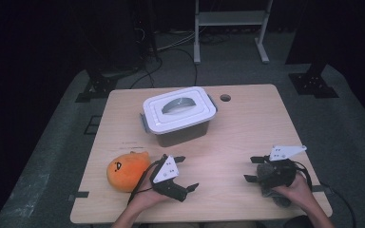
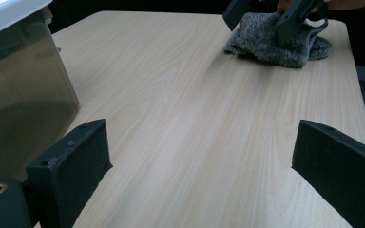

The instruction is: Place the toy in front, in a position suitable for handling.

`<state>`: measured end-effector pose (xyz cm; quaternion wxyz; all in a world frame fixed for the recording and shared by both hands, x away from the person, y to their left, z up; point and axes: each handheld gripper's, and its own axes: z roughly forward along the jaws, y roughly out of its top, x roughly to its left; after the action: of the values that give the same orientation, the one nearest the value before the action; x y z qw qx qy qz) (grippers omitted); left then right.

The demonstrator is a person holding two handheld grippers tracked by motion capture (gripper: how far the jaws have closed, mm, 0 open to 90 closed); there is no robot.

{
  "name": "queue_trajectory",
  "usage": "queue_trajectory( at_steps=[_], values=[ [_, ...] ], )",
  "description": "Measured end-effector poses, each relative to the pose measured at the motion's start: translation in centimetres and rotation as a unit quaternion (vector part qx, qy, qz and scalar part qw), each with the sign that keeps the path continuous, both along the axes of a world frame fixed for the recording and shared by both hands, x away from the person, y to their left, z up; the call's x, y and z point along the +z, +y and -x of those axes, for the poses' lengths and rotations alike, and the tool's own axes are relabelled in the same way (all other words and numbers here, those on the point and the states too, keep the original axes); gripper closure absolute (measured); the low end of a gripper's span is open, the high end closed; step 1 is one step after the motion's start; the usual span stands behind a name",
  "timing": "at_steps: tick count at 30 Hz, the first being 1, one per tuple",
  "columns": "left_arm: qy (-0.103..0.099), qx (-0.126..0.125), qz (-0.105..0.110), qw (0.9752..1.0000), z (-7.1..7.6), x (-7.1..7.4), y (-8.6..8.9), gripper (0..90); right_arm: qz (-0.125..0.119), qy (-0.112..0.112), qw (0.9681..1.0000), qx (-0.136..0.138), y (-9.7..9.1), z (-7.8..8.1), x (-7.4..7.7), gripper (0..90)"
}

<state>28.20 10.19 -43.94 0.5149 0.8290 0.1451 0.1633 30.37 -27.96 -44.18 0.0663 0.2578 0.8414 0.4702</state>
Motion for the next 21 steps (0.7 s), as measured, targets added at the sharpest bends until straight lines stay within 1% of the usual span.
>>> queue_trajectory(
  at_steps=[3, 4, 6, 10, 11, 13, 15, 18, 19, 20, 21],
  values=[
    [0.000, -0.003, 0.003, 1.0000, 0.0, 0.1, -0.1, 4.3, 0.000, 0.001, 1.0000, 0.000, -0.1, 0.0, -0.1, 21.0],
    [-0.001, -0.008, 0.001, 1.0000, 0.1, 0.2, -0.2, 4.3, -0.001, -0.001, 1.0000, -0.001, -0.2, 0.0, 0.0, 21.0],
    [0.000, -0.009, 0.003, 1.0000, 0.1, 0.2, -0.3, 4.3, -0.003, -0.005, 1.0000, -0.002, -0.2, 0.1, 0.1, 21.0],
    [-0.005, -0.016, 0.004, 0.9999, 0.3, 0.6, -0.3, 4.3, -0.005, -0.003, 1.0000, -0.002, -0.2, 0.1, 0.1, 21.0],
    [-0.007, -0.017, 0.003, 0.9998, 0.4, 0.8, -0.3, 4.3, -0.004, -0.002, 1.0000, -0.002, -0.2, 0.1, 0.0, 21.0],
    [-0.013, -0.019, 0.007, 0.9997, 0.5, 1.3, -0.1, 4.3, -0.003, -0.002, 1.0000, 0.000, -0.1, 0.1, 0.0, 21.0],
    [-0.020, -0.024, 0.010, 0.9994, 0.5, 2.1, 0.2, 4.3, -0.003, -0.003, 1.0000, 0.000, -0.1, 0.1, 0.0, 21.0],
    [-0.020, -0.029, 0.018, 0.9992, 0.5, 2.8, 0.4, 4.3, -0.003, 0.000, 1.0000, 0.000, -0.2, 0.1, 0.0, 21.0],
    [-0.020, -0.029, 0.018, 0.9992, 0.5, 2.8, 0.4, 4.4, -0.003, 0.000, 1.0000, 0.000, -0.2, 0.1, 0.0, 21.0],
    [-0.027, -0.032, 0.008, 0.9991, 0.6, 3.3, 0.6, 4.4, -0.008, -0.002, 1.0000, -0.001, -0.2, 0.1, 0.1, 21.0],
    [-0.030, -0.033, 0.007, 0.9990, 0.6, 3.6, 0.8, 4.4, -0.008, -0.003, 1.0000, -0.001, -0.2, 0.1, 0.1, 21.0]
  ],
)
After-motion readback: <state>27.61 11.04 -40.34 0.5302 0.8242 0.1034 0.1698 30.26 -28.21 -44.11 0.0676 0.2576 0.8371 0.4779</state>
